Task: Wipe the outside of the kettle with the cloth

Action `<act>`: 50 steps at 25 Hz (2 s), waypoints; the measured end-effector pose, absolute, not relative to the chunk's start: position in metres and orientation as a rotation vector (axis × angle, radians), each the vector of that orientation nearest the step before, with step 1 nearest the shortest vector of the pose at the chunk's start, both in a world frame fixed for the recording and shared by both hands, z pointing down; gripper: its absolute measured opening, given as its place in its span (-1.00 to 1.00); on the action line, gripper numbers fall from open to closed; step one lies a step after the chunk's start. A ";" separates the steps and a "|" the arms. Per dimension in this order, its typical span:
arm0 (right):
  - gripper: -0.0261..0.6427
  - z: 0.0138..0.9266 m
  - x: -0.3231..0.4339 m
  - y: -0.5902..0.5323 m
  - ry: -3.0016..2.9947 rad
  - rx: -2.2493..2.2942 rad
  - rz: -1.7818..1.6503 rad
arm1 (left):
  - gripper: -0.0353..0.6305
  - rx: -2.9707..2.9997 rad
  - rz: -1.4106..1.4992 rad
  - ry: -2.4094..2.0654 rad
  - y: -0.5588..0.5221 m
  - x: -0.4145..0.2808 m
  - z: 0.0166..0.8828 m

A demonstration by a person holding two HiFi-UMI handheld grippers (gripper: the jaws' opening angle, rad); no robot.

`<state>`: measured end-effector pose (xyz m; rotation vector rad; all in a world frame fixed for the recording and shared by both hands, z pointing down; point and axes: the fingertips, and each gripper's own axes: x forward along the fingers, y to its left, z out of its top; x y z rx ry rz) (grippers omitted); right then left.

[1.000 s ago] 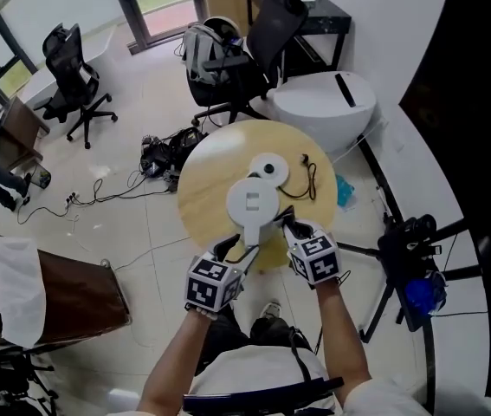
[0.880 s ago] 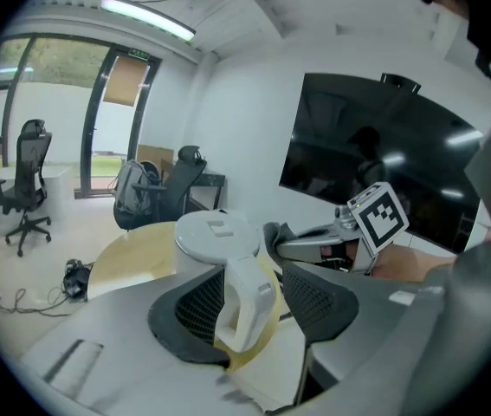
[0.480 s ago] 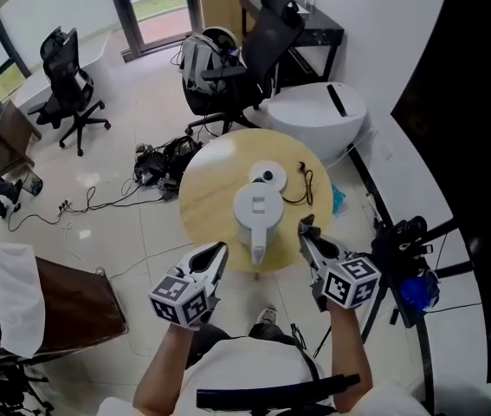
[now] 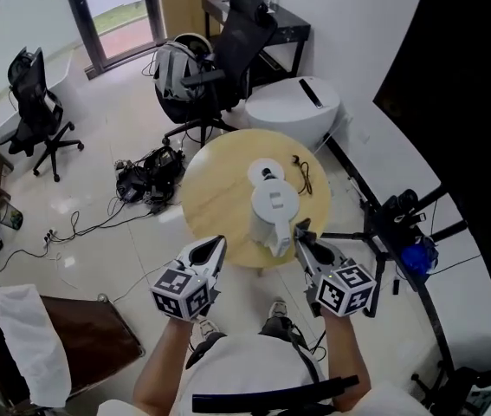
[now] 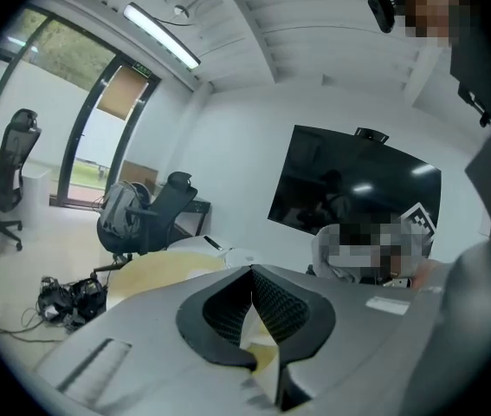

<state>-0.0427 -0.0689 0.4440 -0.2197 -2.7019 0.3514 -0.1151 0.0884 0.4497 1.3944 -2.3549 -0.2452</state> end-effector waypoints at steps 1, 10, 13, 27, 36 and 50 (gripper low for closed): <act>-0.83 0.447 -0.042 -0.062 -2.704 -0.190 0.347 | -0.89 1.428 -0.233 -2.339 0.090 -0.120 0.449; -0.83 0.466 -0.043 -0.020 -2.698 0.016 0.279 | -0.89 1.788 0.050 -2.163 0.043 -0.159 0.436; -0.83 0.481 -0.050 -0.014 -2.679 0.025 0.254 | -0.89 1.827 0.147 -2.075 0.017 -0.172 0.451; -0.83 0.549 -0.090 -0.020 -2.524 0.307 0.431 | -0.89 2.144 0.522 -1.570 -0.066 -0.195 0.500; -0.83 0.614 -0.105 -0.033 -2.366 0.620 0.526 | -0.89 2.225 0.619 -1.343 -0.072 -0.193 0.521; -0.83 0.747 -0.099 -0.036 -2.059 0.788 0.594 | -0.89 2.205 0.783 -1.293 -0.071 -0.189 0.523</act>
